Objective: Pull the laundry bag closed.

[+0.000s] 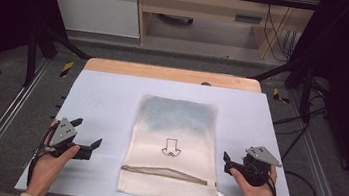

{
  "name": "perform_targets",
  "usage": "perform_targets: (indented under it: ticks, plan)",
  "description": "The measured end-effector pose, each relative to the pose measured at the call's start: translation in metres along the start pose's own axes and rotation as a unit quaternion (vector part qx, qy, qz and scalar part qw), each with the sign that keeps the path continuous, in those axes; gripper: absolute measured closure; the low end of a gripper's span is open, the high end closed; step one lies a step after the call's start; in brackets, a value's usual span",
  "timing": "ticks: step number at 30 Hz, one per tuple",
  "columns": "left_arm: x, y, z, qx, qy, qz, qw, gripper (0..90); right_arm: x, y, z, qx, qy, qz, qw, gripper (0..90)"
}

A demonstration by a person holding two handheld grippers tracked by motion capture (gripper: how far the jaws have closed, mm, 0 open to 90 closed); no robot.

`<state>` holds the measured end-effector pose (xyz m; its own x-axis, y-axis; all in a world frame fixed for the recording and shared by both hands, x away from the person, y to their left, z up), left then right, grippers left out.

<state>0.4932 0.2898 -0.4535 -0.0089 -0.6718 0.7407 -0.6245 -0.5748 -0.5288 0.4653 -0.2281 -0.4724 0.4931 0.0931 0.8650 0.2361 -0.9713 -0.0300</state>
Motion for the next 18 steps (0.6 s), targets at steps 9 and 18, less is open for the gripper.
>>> perform_targets:
  ticks: [9,18]
  plan:
    - [0.006,0.011,0.001,-0.042,-0.009,0.005,0.9990,3.1,0.000,-0.017,0.002,0.029,-0.014,-0.026,0.9992,20.6]
    - [0.004,0.024,-0.009,-0.057,-0.022,0.013,0.9980,3.6,0.012,-0.049,0.003,0.082,-0.043,-0.067,0.9935,31.5]
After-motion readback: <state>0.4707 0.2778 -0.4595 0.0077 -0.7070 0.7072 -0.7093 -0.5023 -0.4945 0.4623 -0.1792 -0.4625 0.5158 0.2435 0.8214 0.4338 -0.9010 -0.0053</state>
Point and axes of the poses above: each handheld gripper's, and its own axes: z roughly forward along the jaws, x roughly out of its top, y roughly to its right, the point moved 5 cm from there along z, roughly forward along the jaws, and after that the axes turned 4 degrees about z, right-handed, at the moved point
